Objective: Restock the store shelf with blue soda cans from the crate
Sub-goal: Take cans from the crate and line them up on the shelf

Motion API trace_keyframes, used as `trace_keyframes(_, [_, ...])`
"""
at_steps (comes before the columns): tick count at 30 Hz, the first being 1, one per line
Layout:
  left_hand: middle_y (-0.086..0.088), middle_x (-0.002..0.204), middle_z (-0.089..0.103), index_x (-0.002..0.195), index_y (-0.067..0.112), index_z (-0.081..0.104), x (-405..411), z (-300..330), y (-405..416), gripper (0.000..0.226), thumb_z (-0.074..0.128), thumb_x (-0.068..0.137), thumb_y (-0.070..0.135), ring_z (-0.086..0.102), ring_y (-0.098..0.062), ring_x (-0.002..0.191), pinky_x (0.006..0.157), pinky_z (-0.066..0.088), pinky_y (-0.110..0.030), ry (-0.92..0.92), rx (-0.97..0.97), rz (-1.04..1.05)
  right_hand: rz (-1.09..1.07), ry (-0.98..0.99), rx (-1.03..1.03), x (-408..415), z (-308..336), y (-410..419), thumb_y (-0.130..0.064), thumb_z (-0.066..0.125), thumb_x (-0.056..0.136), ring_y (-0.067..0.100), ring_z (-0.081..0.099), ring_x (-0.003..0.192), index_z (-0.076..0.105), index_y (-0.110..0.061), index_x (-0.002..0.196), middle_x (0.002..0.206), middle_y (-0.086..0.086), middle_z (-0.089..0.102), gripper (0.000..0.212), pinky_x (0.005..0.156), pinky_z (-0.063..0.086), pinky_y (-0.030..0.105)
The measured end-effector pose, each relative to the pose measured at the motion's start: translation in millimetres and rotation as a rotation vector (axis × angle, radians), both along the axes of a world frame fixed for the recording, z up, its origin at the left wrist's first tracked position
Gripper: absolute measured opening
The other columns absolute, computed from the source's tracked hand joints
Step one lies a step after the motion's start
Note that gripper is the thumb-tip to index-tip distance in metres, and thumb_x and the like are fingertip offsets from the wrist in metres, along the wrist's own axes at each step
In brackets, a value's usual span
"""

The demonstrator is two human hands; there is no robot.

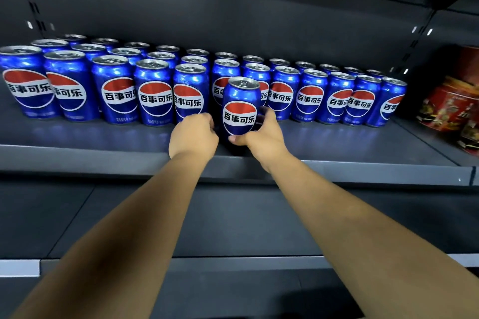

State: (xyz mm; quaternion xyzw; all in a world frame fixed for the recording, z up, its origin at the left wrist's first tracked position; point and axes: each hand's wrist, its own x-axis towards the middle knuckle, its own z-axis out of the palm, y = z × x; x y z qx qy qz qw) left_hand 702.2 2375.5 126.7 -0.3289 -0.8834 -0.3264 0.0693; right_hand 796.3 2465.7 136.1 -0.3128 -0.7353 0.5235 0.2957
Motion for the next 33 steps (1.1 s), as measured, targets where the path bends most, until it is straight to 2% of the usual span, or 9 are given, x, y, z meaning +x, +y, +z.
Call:
trace_keyframes(3, [-0.013,0.106,0.065,0.103,0.01,0.063,1,1,0,0.022,0.05,0.086,0.009,0.057,-0.032,0.098,0.077,0.045,-0.034,-0.007,-0.005,-0.006,-0.076,-0.031,0.084,-7,-3,-1,-0.003,0.084,0.062,0.019,0.054,0.111,0.045,-0.01,0.121,0.126,0.005,0.055,0.07,0.093,0.043,0.025])
trace_keyframes(8, [-0.015,0.111,0.062,0.111,0.007,0.06,4,2,-1,0.026,0.048,0.088,0.008,0.056,-0.034,0.102,0.078,0.043,-0.035,0.006,-0.009,0.025,-0.076,-0.11,0.195,-14,-3,-5,-0.009,0.082,0.069,0.017,0.057,0.105,0.052,-0.006,0.118,0.118,0.007,0.063,0.057,0.085,0.043,0.021])
trace_keyframes(14, [-0.016,0.118,0.058,0.119,0.005,0.053,8,5,-1,0.031,0.047,0.089,0.007,0.054,-0.034,0.106,0.077,0.039,-0.034,0.018,0.0,0.063,-0.083,-0.38,0.379,-32,-2,-8,-0.029,0.07,0.083,0.029,0.058,0.106,0.06,-0.007,0.108,0.112,0.011,0.065,0.035,0.08,0.045,0.032])
trace_keyframes(18, [-0.013,0.127,0.053,0.127,0.007,0.049,9,5,-1,0.037,0.045,0.091,0.008,0.052,-0.032,0.111,0.083,0.041,-0.036,0.035,0.003,0.075,-0.108,-0.527,0.489,-38,-3,-9,-0.032,0.059,0.09,0.03,0.057,0.106,0.059,-0.006,0.112,0.114,0.013,0.062,0.034,0.073,0.038,0.03])
trace_keyframes(21, [-0.012,0.125,0.053,0.125,0.008,0.05,9,4,-1,0.035,0.045,0.09,0.009,0.053,-0.03,0.109,0.079,0.041,-0.035,0.046,-0.016,0.079,-0.13,-0.573,0.54,-41,-2,-9,-0.029,0.057,0.092,0.029,0.057,0.107,0.06,-0.006,0.112,0.115,0.011,0.061,0.03,0.072,0.038,0.029])
trace_keyframes(30, [-0.01,0.117,0.056,0.113,0.009,0.057,8,2,-2,0.026,0.045,0.09,0.011,0.054,-0.029,0.103,0.071,0.033,-0.031,0.093,-0.041,0.108,-0.145,-0.585,0.593,-41,-5,-12,-0.027,0.053,0.094,0.03,0.057,0.107,0.057,-0.003,0.114,0.115,0.013,0.062,0.032,0.071,0.036,0.028])
trace_keyframes(33, [-0.01,0.116,0.056,0.111,0.009,0.058,8,2,-2,0.025,0.045,0.09,0.011,0.055,-0.029,0.102,0.07,0.034,-0.031,0.089,-0.049,0.104,-0.147,-0.609,0.603,-41,-4,-12,-0.021,0.051,0.095,0.031,0.056,0.11,0.05,0.0,0.122,0.12,0.015,0.06,0.034,0.074,0.04,0.03])
